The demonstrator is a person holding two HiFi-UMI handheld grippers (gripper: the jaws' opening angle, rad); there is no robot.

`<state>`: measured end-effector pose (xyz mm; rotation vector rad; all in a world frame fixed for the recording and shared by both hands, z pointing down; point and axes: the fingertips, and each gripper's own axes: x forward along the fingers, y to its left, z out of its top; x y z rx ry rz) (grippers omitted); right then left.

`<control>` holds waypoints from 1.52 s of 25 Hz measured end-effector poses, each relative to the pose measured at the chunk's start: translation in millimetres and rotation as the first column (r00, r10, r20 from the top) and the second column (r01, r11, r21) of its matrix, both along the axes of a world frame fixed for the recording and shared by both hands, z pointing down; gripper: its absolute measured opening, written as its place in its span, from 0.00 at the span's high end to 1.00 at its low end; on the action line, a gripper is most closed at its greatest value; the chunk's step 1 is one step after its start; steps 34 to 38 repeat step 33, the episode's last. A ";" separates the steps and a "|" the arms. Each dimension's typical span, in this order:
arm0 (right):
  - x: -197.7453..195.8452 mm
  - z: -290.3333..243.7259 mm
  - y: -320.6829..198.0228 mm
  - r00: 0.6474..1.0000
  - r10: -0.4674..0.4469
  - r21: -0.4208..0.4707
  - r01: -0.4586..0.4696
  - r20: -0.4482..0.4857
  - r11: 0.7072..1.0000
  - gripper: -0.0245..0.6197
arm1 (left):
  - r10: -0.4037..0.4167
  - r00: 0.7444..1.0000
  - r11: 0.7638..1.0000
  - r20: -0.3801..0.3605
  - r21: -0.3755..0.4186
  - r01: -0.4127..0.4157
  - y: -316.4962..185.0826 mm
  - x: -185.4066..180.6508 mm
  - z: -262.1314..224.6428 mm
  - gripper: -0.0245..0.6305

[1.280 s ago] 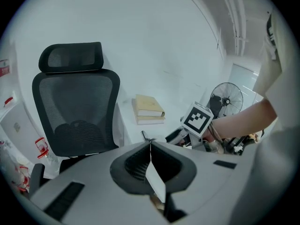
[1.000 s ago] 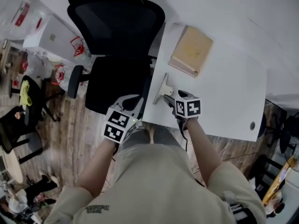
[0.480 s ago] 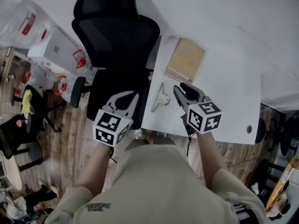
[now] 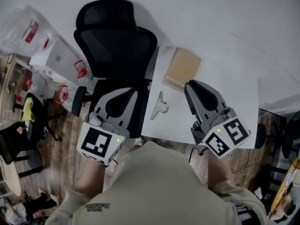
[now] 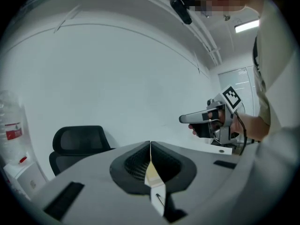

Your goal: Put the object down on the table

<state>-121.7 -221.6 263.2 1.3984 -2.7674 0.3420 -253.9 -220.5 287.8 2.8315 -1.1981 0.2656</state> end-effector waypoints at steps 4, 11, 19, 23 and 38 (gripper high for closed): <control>0.3 -34.1 12.7 0.996 -0.044 0.084 0.037 0.075 0.996 0.89 | -0.009 1.000 0.998 -0.029 0.060 0.011 4.1 -3.1 -32.3 0.93; -0.4 -85.0 34.5 0.999 -0.044 0.236 0.041 0.006 0.971 0.93 | -0.019 0.999 0.993 -0.043 0.117 0.024 10.8 -8.7 -61.8 0.93; 8.1 -106.9 33.6 0.998 -0.044 0.291 0.032 0.036 0.956 0.93 | -0.034 0.999 0.991 -0.037 0.131 0.039 9.8 -13.1 -71.2 0.93; 15.1 -100.8 27.1 0.999 -0.033 0.270 0.026 0.022 0.963 0.93 | -0.030 0.999 0.993 -0.029 0.114 0.033 4.1 -9.3 -64.9 0.93; 16.7 -83.7 20.2 0.999 -0.026 0.213 0.032 -0.029 0.977 0.93 | -0.036 0.999 0.993 -0.037 0.113 0.040 2.0 -6.6 -63.7 0.93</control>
